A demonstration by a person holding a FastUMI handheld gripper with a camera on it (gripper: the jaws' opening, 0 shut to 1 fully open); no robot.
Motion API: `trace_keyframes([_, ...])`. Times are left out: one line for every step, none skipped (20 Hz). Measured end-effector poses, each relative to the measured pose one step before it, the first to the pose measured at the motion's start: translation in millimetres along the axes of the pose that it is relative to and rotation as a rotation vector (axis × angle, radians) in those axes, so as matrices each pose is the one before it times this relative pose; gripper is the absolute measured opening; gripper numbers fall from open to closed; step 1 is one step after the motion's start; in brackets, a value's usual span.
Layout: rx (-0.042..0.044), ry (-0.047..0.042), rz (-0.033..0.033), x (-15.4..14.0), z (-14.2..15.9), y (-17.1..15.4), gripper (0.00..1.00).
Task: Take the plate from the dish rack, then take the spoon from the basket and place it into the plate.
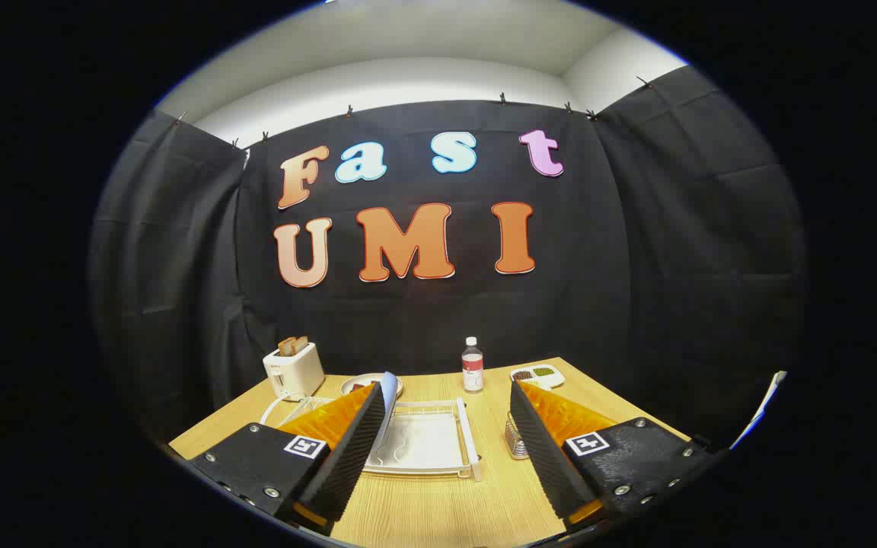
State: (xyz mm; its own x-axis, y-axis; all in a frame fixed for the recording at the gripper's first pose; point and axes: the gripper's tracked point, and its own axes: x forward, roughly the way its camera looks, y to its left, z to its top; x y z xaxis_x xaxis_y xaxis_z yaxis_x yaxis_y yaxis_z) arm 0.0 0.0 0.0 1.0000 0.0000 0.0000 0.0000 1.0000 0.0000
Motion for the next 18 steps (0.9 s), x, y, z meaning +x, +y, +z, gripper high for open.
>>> trace_keyframes([-0.00382,0.00049,0.00440,1.53,-0.91,1.39,0.98])
trace_keyframes([-0.00644,-0.00020,0.00126,2.66,0.60,0.89,0.98])
trace_keyframes([-0.00367,0.00444,0.00228,1.95,-1.49,0.52,0.98])
trace_keyframes([0.00115,0.00643,0.00527,3.25,-1.52,1.68,0.98])
trace_keyframes([0.00320,0.00746,0.00587,3.51,-2.04,2.81,0.98])
trace_keyframes([0.00168,0.00890,0.00466,4.90,-1.53,2.56,0.98])
trace_keyframes([-0.00139,0.01091,0.00450,5.44,-2.48,3.13,0.98])
trace_keyframes([-0.00372,0.01017,0.00702,6.27,-1.84,3.67,0.98])
trace_keyframes([-0.00468,0.00948,0.00632,7.72,-0.52,4.79,0.99])
trace_keyframes([-0.00467,0.00849,0.00775,7.31,-0.72,4.72,0.99])
trace_keyframes([-0.00428,0.01158,0.00803,8.52,-1.42,4.74,0.99])
trace_keyframes([-0.00336,0.01225,0.00940,9.14,-1.28,5.53,0.98])
trace_keyframes([-0.00254,0.01254,0.01128,9.84,-1.80,5.88,0.99])
trace_keyframes([-0.00148,0.01358,0.01403,10.32,-1.92,6.36,0.98])
trace_keyframes([-0.00296,0.01473,0.01373,11.34,-2.19,7.49,0.99])
trace_keyframes([-0.00457,0.01705,0.01615,11.21,-2.29,6.37,0.99])
trace_keyframes([-0.00565,0.01470,0.01441,12.26,-2.08,6.81,0.98])
trace_keyframes([-0.00824,0.02062,0.00469,12.28,-3.58,2.69,0.98])
